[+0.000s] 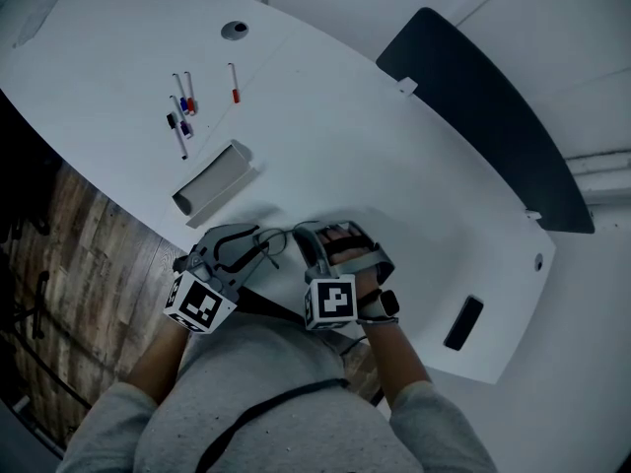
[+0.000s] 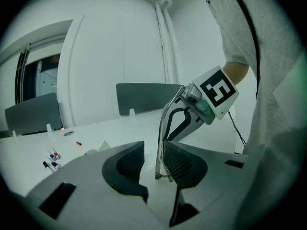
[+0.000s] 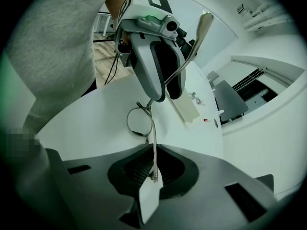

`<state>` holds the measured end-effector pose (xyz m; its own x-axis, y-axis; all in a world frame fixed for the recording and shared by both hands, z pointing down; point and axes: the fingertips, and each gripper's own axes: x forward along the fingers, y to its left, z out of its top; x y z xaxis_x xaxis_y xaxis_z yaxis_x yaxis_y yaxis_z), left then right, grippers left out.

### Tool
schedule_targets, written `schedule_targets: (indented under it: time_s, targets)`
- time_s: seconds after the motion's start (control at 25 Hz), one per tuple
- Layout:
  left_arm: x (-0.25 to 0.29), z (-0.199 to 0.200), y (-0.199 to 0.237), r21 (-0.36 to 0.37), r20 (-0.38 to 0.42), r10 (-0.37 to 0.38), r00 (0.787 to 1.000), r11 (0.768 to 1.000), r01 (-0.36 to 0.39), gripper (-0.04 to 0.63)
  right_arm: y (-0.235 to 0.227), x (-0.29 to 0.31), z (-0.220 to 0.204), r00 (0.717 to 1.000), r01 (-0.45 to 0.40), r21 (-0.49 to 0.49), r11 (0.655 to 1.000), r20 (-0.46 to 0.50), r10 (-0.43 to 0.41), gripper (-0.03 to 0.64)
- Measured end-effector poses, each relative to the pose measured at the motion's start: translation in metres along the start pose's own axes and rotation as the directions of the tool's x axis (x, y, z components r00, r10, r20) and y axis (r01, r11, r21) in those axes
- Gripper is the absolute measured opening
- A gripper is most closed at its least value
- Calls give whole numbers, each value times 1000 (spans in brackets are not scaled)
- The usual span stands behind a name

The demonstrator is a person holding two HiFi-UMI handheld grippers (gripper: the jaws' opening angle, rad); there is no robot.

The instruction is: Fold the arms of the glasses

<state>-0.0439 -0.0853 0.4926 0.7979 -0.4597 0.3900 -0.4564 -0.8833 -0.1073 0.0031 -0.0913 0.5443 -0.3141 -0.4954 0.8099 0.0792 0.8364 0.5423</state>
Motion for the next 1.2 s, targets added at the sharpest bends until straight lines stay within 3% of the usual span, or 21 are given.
schedule_targets:
  time_s: [0.4, 0.52, 0.68, 0.8, 0.92, 1.0, 1.2]
  targets:
    - [-12, 10, -11, 119, -3, -10, 1000, 993, 11, 124, -2, 1, 0, 1000, 5, -13, 1000, -14, -5, 34]
    - [-14, 14, -12, 139, 5, -8, 1000, 990, 7, 55, -3, 0, 0, 1000, 9, -16, 1000, -15, -9, 34]
    - [-11, 19, -13, 138, 14, -10, 1000, 990, 8, 29, -3, -1, 0, 1000, 11, 8, 1000, 0, -11, 34]
    - [-10, 19, -12, 133, 16, -10, 1000, 991, 7, 21, -9, -7, 3, 998, 25, 119, 993, 59, -32, 35]
    - [-9, 18, -11, 130, 11, -10, 1000, 992, 8, 21, -10, -15, 2, 993, -14, 254, 967, 117, -16, 65]
    - [-9, 18, -11, 128, 9, -10, 1000, 992, 9, 21, -9, -20, -4, 990, -44, 337, 940, 144, -5, 143]
    - [-8, 18, -9, 117, 9, -13, 1000, 993, 12, 21, -14, -25, -35, 989, -51, 540, 840, 145, -33, 143]
